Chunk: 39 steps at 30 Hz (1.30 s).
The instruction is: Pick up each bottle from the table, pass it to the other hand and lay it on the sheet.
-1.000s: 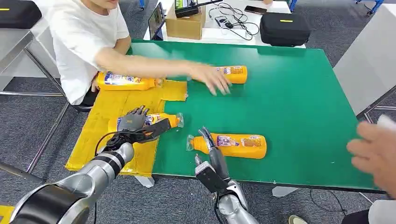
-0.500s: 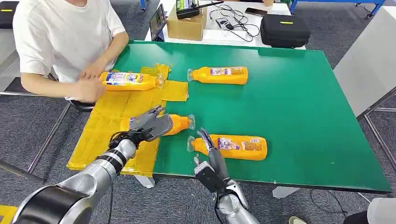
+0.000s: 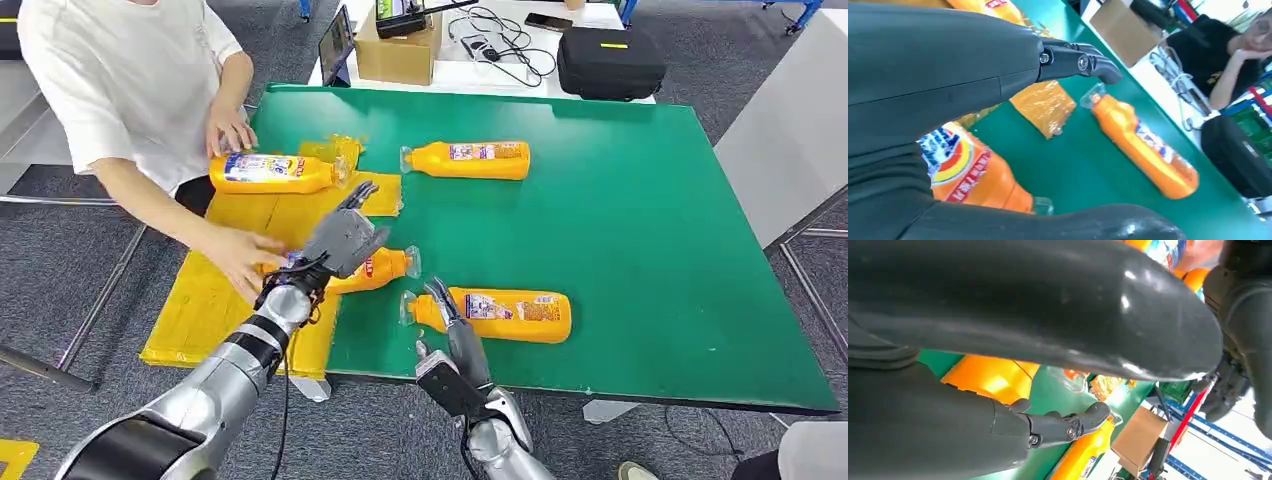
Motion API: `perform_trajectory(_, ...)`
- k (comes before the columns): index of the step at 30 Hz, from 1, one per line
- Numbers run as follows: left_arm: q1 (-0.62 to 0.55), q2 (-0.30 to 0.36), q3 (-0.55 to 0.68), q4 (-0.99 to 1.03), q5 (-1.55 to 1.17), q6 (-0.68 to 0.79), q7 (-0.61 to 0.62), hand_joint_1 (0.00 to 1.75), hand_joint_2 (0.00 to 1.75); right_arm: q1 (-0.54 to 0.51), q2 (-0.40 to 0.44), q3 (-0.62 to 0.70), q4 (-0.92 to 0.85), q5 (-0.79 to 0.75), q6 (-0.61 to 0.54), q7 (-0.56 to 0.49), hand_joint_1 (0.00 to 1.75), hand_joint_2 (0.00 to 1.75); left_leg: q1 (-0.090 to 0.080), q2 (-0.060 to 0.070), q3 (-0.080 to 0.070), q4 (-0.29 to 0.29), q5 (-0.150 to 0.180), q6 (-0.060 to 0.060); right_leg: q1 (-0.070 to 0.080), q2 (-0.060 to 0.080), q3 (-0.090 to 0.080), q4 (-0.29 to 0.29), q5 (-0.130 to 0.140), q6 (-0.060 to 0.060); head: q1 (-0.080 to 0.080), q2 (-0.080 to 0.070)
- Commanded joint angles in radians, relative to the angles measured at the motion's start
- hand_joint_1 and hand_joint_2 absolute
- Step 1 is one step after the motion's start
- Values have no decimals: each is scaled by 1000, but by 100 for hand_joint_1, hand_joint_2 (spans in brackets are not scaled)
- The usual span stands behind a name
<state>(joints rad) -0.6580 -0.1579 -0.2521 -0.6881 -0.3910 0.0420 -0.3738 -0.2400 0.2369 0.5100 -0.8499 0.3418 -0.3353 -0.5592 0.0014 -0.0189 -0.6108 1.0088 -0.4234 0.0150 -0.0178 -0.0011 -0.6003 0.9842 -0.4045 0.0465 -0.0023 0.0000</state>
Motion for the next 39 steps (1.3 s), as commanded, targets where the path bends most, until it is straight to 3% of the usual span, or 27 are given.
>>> perform_trajectory(1,32,-11,-24,-142,112,74,-65,0,0,-35,-63,60,10,169,-206,-69,0,0,1,1,3,0,-2,-1,1,0,3,0,-1,-2,0,0)
perform_trajectory(3,68,-27,-14,-266,211,116,-61,0,0,-37,-136,114,-68,352,-334,3,0,0,1,2,3,1,-2,-1,1,0,3,0,-1,-2,0,0)
perform_trajectory(5,120,-22,-2,-401,315,138,-31,0,0,-14,-199,64,-186,573,-363,137,0,0,0,0,0,0,-1,0,0,-1,1,0,-1,-1,0,0)
perform_trajectory(6,153,-11,-1,-463,338,158,-30,0,0,-5,-223,48,-210,662,-363,207,0,175,1,0,1,1,-2,0,1,-2,3,0,-2,-1,0,0)
perform_trajectory(8,254,10,8,-606,366,176,-21,0,0,10,-287,11,-230,828,-280,398,0,175,0,1,3,0,-2,0,0,-1,4,-1,-2,-1,0,0)
perform_trajectory(9,308,13,13,-668,366,182,-20,0,175,21,-310,-7,-239,873,-243,447,0,175,-1,2,3,-1,-2,0,0,1,3,-2,-1,-1,0,0)
perform_trajectory(11,414,13,-1,-779,372,178,-34,0,175,52,-350,-80,-270,856,-311,441,0,175,-1,3,5,-2,-3,0,0,2,6,-4,-1,-1,0,0)
perform_trajectory(16,559,26,-56,-889,370,189,-66,0,175,72,-440,-181,-324,929,-261,455,0,175,-2,1,2,-1,-3,1,-2,1,4,-3,-2,0,0,0)
perform_trajectory(26,546,28,-55,-880,369,190,-65,0,175,65,-422,-177,-320,941,-240,455,0,175,-2,2,0,0,-4,0,-1,0,0,-2,-1,-1,0,0)
perform_trajectory(29,559,31,-59,-885,368,195,-62,0,175,39,-422,-163,-292,919,-151,453,0,175,-1,2,0,0,-4,1,-1,1,0,-2,-1,-1,0,0)
perform_trajectory(32,556,33,-59,-880,361,201,-70,0,175,17,-413,-168,-263,767,-54,386,0,175,-1,3,0,-1,-3,1,-1,2,0,-2,-1,-1,0,0)
perform_trajectory(39,504,33,-86,-824,383,183,-60,0,175,-135,-412,-109,-65,744,61,379,0,175,-1,4,0,0,-3,1,-1,3,0,-2,0,-1,0,0)
